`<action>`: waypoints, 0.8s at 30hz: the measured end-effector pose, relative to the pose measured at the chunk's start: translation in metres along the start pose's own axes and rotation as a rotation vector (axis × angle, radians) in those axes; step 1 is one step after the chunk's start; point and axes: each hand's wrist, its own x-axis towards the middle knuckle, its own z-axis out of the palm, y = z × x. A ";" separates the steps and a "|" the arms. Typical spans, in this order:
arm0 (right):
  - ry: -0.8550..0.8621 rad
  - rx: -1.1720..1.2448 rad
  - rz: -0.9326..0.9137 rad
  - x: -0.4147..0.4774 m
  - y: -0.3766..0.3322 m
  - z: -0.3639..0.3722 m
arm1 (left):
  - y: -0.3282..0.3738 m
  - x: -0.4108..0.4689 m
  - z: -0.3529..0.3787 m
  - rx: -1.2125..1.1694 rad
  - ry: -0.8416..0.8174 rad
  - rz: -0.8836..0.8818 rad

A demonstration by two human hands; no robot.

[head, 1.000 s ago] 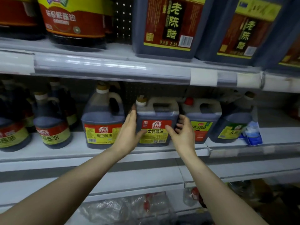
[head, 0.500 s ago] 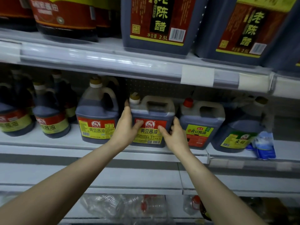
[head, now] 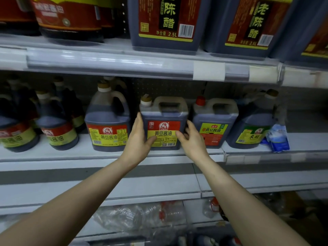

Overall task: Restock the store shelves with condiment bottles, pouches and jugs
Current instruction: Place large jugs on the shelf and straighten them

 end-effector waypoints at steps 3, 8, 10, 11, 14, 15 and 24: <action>0.033 0.009 0.022 -0.023 -0.002 0.004 | -0.005 -0.020 -0.003 0.009 -0.039 0.061; 0.048 0.016 0.049 -0.072 0.015 0.006 | -0.016 -0.060 0.008 -0.071 -0.175 0.032; 0.036 0.015 0.075 -0.095 0.029 0.007 | -0.021 -0.080 0.018 -0.097 -0.231 -0.003; 0.031 0.019 0.089 -0.109 0.039 0.007 | -0.024 -0.091 0.025 -0.109 -0.265 -0.010; 0.028 0.025 0.153 -0.148 0.069 0.005 | -0.032 -0.124 0.049 -0.122 -0.379 -0.012; 0.029 0.032 0.185 -0.160 0.079 0.004 | -0.033 -0.133 0.058 -0.117 -0.412 -0.013; 0.037 0.061 0.361 -0.245 0.178 -0.011 | -0.048 -0.210 0.137 -0.109 -0.643 -0.100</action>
